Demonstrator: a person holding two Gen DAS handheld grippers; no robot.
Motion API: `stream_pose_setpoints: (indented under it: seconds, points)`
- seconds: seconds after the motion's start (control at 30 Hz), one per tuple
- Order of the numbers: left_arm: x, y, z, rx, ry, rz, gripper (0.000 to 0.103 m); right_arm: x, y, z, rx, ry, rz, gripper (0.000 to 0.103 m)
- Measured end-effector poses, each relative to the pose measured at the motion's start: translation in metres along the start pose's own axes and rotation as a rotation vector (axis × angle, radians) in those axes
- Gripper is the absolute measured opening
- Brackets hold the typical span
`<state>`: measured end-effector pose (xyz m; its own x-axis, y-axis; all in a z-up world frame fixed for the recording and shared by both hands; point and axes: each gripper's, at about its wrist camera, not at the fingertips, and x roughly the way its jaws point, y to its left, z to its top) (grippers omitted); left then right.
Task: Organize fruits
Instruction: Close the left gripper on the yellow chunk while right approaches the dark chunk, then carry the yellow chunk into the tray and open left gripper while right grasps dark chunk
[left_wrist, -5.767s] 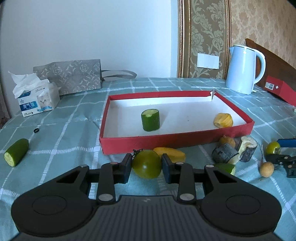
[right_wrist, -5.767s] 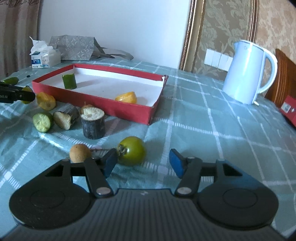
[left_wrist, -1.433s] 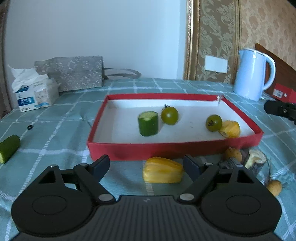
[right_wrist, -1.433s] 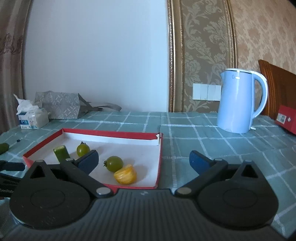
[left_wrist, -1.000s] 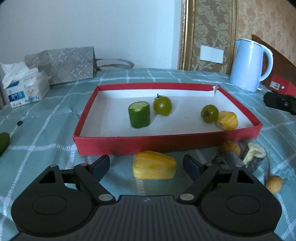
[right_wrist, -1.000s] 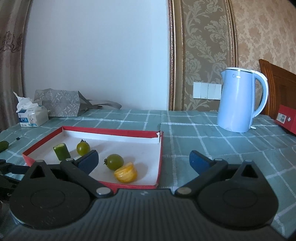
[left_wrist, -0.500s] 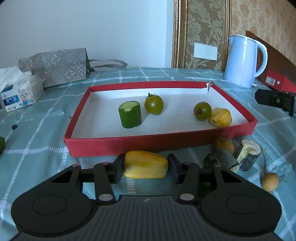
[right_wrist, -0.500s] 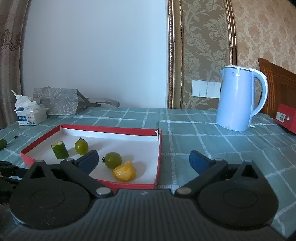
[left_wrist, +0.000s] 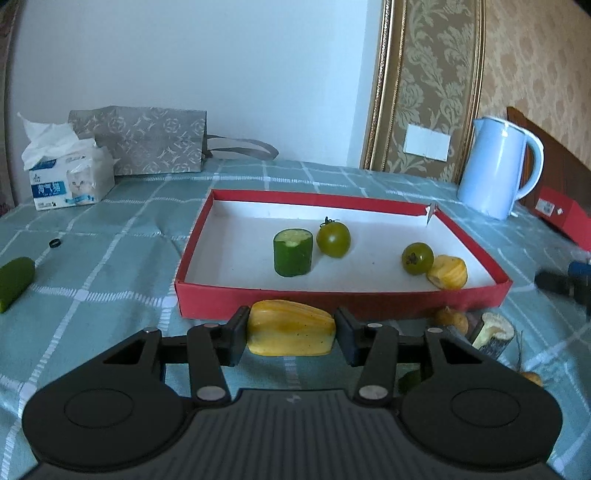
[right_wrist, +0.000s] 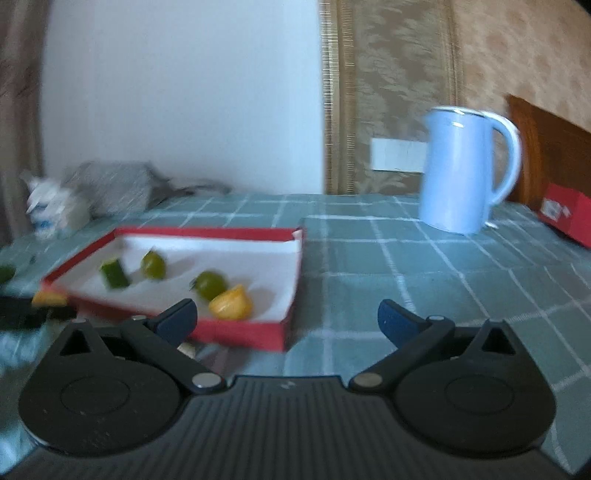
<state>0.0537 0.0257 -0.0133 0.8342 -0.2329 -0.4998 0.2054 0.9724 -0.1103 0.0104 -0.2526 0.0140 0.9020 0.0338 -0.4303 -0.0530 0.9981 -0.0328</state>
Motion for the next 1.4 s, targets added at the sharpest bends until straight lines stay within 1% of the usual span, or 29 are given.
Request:
stream_pose_setpoints:
  seconds: [0.03,0.07,0.1,0.17,0.2,0.27,0.33,0.4,0.5,0.63,0.8,0.87,0.93,1.0,1.07,1.13,1.2,1.27,1.3,1.4]
  points:
    - [0.000,0.000,0.000,-0.002,0.003,-0.001,0.048,-0.002,0.006,-0.003,-0.046,0.004,0.020,0.095]
    - [0.000,0.000,0.000,-0.002,0.004,0.004,0.048,-0.003,0.013,-0.004,-0.084,0.007,0.026,0.081]
    - [0.000,0.000,0.000,0.000,0.003,0.008,0.048,-0.002,0.020,-0.006,-0.126,0.017,0.025,0.075]
    - [-0.001,0.001,0.000,-0.008,-0.003,0.007,0.048,0.003,0.031,-0.008,-0.186,0.043,0.033,0.053]
    - [-0.002,0.002,0.000,-0.013,-0.004,0.005,0.048,0.005,0.034,-0.009,-0.202,0.055,0.040,0.050]
    - [-0.002,0.004,0.000,-0.023,-0.003,0.001,0.048,0.008,0.039,-0.010,-0.212,0.069,0.060,0.048]
    - [-0.001,0.004,0.000,-0.028,0.002,-0.004,0.048,0.007,0.041,-0.009,-0.223,0.066,0.060,0.049]
    - [-0.001,0.004,0.000,-0.027,0.001,-0.002,0.048,0.008,0.041,-0.008,-0.208,0.083,0.097,0.048]
    - [-0.001,0.005,0.001,-0.032,0.002,-0.006,0.048,0.003,0.043,-0.010,-0.202,0.080,0.123,0.053]
    - [0.000,0.006,0.001,-0.039,0.010,-0.009,0.048,0.002,0.048,-0.011,-0.212,0.091,0.139,0.054]
    - [0.001,0.006,0.001,-0.042,0.014,-0.011,0.048,0.007,0.052,-0.010,-0.219,0.095,0.140,0.054]
    - [0.000,0.006,0.001,-0.042,0.013,-0.013,0.048,0.010,0.053,-0.009,-0.207,0.119,0.159,0.055]
    - [0.000,0.007,0.001,-0.047,0.009,-0.012,0.048,0.009,0.054,-0.010,-0.208,0.118,0.174,0.054]
    - [0.000,0.008,0.001,-0.056,0.012,-0.016,0.048,0.011,0.058,-0.012,-0.233,0.123,0.146,0.054]
    - [0.001,0.008,0.001,-0.057,0.016,-0.018,0.048,0.018,0.058,-0.014,-0.231,0.138,0.125,0.055]
    - [0.000,0.008,0.000,-0.055,0.014,-0.020,0.048,0.024,0.056,-0.014,-0.208,0.162,0.139,0.055]
    - [0.000,0.007,0.000,-0.054,0.013,-0.022,0.048,0.032,0.057,-0.015,-0.210,0.184,0.139,0.053]
    - [0.000,0.007,0.000,-0.055,0.012,-0.019,0.048,0.036,0.058,-0.016,-0.204,0.196,0.153,0.032]
    - [0.000,0.007,0.000,-0.056,0.011,-0.019,0.048,0.037,0.058,-0.017,-0.203,0.203,0.162,0.031]
    - [0.000,0.008,0.000,-0.059,0.010,-0.019,0.048,0.035,0.061,-0.019,-0.217,0.187,0.151,0.031]
